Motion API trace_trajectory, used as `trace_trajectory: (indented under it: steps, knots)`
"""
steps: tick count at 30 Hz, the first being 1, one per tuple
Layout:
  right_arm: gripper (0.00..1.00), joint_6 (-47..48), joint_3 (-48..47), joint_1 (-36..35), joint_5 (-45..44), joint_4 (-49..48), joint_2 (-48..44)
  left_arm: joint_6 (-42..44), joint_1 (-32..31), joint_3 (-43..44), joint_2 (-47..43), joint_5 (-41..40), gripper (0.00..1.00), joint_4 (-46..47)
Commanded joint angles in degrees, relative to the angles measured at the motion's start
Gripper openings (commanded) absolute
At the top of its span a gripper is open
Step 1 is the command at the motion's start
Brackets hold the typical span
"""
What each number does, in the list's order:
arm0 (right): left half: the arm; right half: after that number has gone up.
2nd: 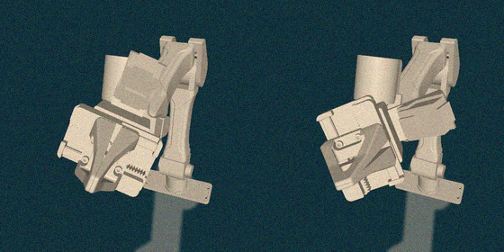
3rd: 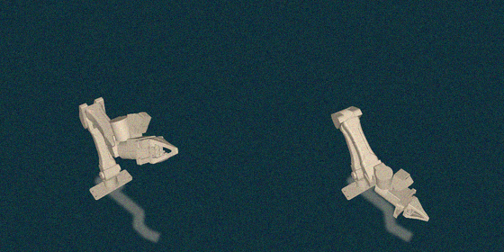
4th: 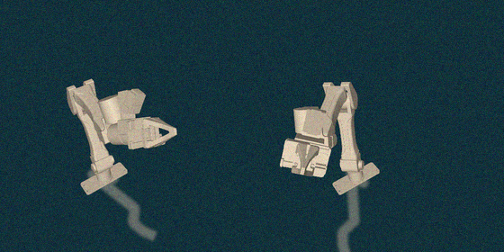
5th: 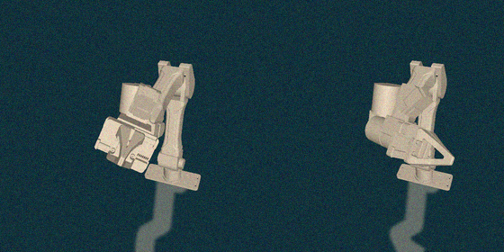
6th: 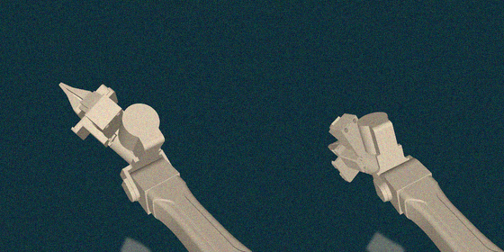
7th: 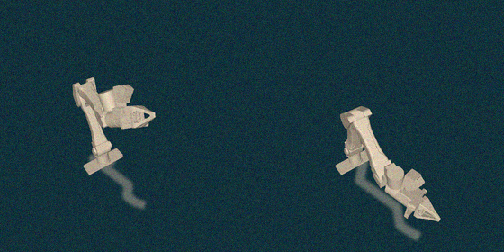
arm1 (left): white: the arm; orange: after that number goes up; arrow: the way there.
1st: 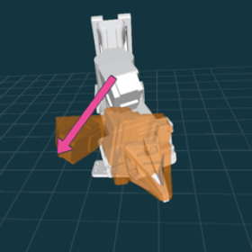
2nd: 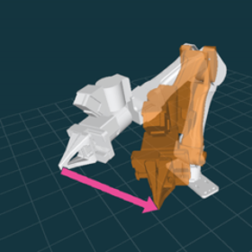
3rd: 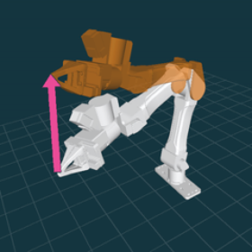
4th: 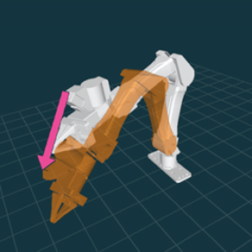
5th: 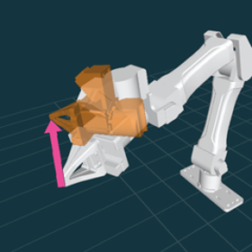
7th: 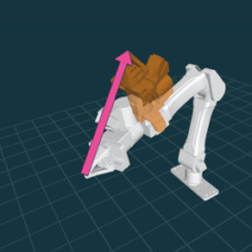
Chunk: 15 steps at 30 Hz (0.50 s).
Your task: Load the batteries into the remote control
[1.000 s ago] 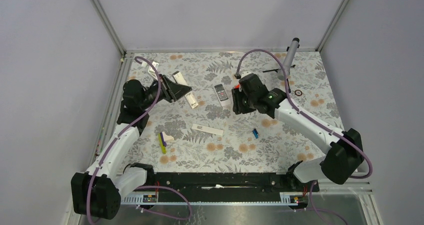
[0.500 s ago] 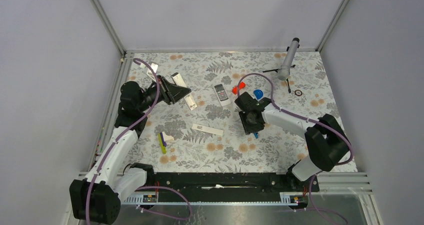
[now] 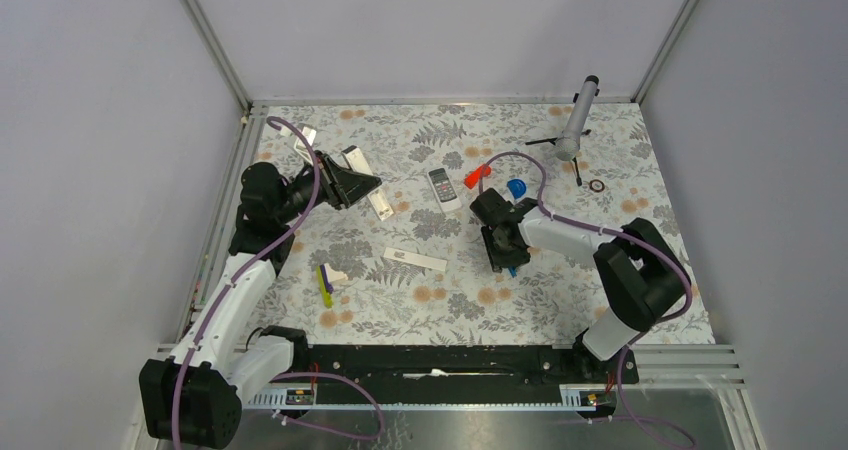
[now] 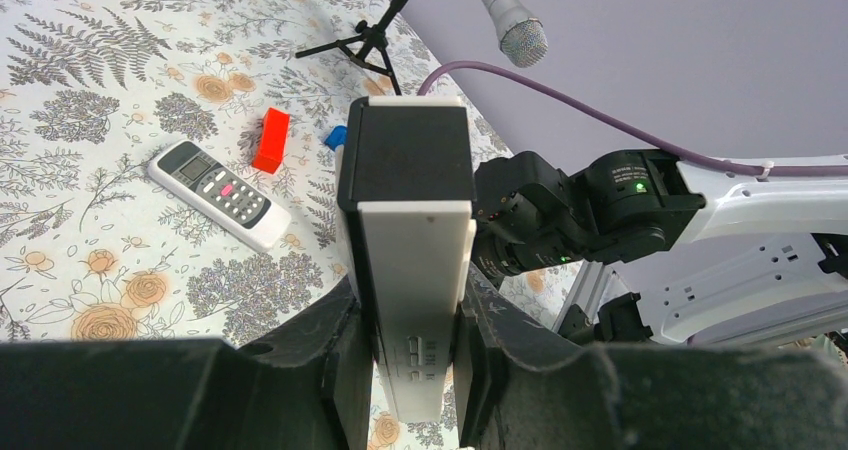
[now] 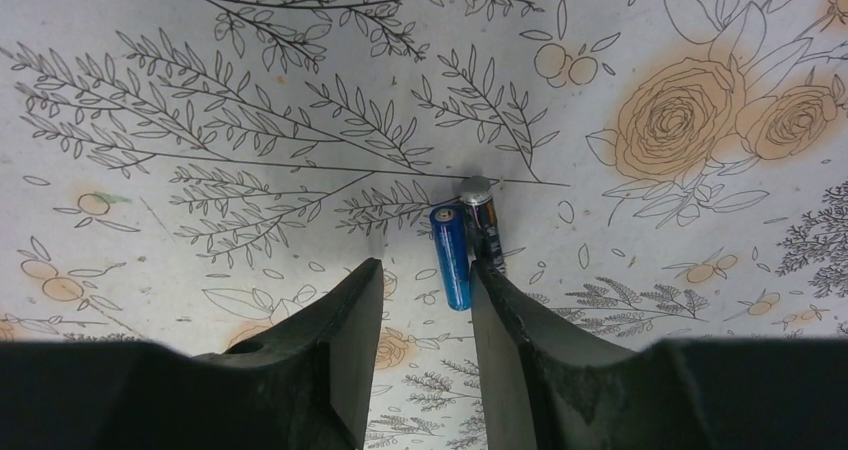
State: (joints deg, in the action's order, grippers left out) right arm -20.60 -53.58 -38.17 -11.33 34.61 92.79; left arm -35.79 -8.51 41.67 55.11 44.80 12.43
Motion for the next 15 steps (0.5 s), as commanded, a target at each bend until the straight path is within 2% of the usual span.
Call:
trace_trajectory:
  steps: [1,8,15]
  knots:
    - [0.44,-0.8,0.5,0.8,-0.1,-1.6,1.3,1.2,0.5,1.7,-0.7,-0.1,0.02,1.6]
    - [0.39,-0.6,0.4,1.7,1.5,-2.0,2.4,1.2,0.6,1.6,-0.7,-0.2,0.02,1.8]
    - [0.21,-0.8,0.2,1.8,1.4,-2.7,3.4,1.5,0.7,1.6,-1.0,0.0,0.02,1.8]
